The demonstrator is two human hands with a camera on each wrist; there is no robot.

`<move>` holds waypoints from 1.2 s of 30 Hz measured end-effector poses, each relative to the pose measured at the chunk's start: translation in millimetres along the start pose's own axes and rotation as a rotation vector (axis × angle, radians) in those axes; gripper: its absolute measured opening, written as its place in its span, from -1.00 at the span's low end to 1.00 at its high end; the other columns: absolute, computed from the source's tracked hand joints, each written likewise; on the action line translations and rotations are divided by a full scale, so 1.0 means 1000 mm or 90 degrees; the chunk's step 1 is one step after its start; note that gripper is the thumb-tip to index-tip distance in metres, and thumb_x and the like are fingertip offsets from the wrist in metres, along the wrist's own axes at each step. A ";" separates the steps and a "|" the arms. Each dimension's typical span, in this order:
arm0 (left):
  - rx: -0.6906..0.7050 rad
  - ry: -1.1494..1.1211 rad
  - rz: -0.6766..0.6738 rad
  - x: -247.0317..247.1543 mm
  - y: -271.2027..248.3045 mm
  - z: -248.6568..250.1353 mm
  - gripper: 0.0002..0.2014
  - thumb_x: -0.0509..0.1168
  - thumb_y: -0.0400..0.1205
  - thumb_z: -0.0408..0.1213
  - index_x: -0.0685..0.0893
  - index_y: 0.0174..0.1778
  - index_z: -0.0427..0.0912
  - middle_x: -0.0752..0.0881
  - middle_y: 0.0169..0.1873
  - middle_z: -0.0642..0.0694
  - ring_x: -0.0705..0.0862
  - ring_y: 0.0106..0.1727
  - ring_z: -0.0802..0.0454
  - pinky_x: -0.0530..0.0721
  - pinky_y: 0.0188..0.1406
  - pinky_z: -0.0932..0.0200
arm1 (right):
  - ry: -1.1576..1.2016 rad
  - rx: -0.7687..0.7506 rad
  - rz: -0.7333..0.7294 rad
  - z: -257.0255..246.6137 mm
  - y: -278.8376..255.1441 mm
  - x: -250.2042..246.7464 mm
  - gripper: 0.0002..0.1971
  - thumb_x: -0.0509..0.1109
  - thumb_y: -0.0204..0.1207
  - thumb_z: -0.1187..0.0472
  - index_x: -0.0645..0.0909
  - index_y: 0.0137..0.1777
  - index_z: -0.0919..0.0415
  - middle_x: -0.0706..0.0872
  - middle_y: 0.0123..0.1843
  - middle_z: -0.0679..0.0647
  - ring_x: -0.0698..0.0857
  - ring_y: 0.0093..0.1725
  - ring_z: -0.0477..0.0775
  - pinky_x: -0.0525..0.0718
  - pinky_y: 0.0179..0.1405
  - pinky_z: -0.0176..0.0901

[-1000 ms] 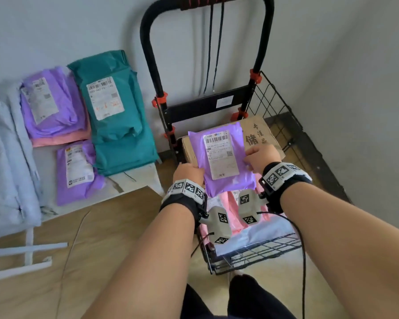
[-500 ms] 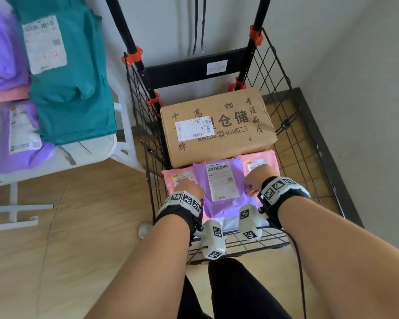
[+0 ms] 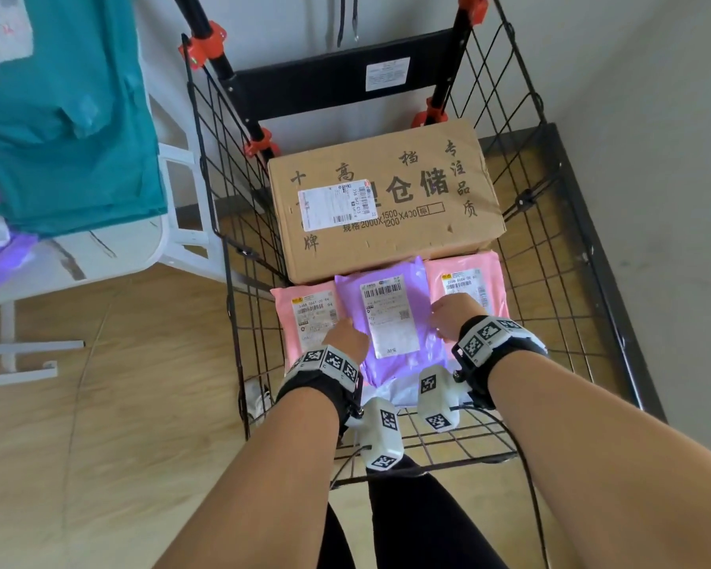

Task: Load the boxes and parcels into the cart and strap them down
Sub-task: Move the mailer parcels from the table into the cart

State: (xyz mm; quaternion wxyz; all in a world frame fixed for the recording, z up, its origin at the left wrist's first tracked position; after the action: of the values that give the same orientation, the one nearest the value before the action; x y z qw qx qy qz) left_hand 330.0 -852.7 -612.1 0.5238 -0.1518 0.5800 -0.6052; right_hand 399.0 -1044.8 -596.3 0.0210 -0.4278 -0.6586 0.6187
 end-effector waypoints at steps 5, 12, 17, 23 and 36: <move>0.106 0.026 0.002 0.009 0.010 0.020 -0.42 0.09 0.68 -0.48 0.15 0.65 -0.17 0.53 0.40 -0.29 0.61 0.27 -0.25 0.57 0.17 0.04 | -0.033 -0.061 -0.040 -0.003 0.005 0.011 -0.56 0.28 0.62 0.25 0.47 0.51 0.15 0.72 0.20 0.17 0.69 -0.05 0.11 0.66 -0.15 -0.17; 0.130 0.047 -0.019 0.008 0.017 0.022 -0.39 0.13 0.67 -0.45 0.15 0.66 -0.10 0.59 0.29 -0.28 0.65 0.18 -0.26 0.60 0.04 0.07 | -0.039 -0.118 -0.059 -0.006 0.016 0.021 -0.48 0.28 0.58 0.33 0.48 0.51 -0.05 0.69 0.27 0.07 0.60 -0.29 -0.03 0.64 -0.24 -0.24; 0.111 0.028 -0.007 -0.006 0.013 0.019 -0.66 0.17 0.63 -0.40 0.51 0.34 -0.22 0.62 -0.05 -0.18 0.57 -0.10 -0.11 0.45 -0.16 0.18 | -0.033 -0.106 -0.039 -0.007 0.004 0.011 -0.58 0.30 0.60 0.29 0.56 0.44 0.01 0.69 0.30 0.08 0.64 -0.03 0.06 0.62 -0.02 -0.16; 0.115 -0.062 0.031 -0.047 -0.026 0.023 -0.62 0.23 0.66 -0.40 0.53 0.42 -0.23 0.60 0.30 -0.25 0.58 0.32 -0.18 0.52 0.28 0.13 | -0.160 -0.107 0.001 -0.038 -0.033 -0.011 -0.63 0.14 0.71 0.17 0.55 0.44 0.25 0.56 0.46 0.18 0.54 0.43 0.17 0.51 0.43 -0.02; 0.175 -0.192 0.129 -0.187 -0.094 0.001 -0.68 0.19 0.67 -0.35 0.64 0.32 -0.14 0.69 0.22 -0.10 0.68 0.15 -0.05 0.65 0.17 0.16 | -0.028 -0.228 0.081 -0.165 -0.152 -0.014 -0.64 0.30 0.63 0.21 0.59 0.40 0.23 0.62 0.41 0.10 0.60 0.37 0.12 0.58 0.35 -0.09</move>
State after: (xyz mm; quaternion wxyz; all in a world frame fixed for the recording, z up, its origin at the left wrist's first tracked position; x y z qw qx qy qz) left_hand 363.9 -722.5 -451.6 0.6783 -0.1087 0.4193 -0.5936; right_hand 418.4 -901.4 -424.2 -0.1088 -0.4515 -0.7302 0.5012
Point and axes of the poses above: each hand's wrist, its own y-axis towards the middle knuckle, its own x-axis out of the palm, z = x × y, the point moved 8 cm from there along y, towards the middle knuckle
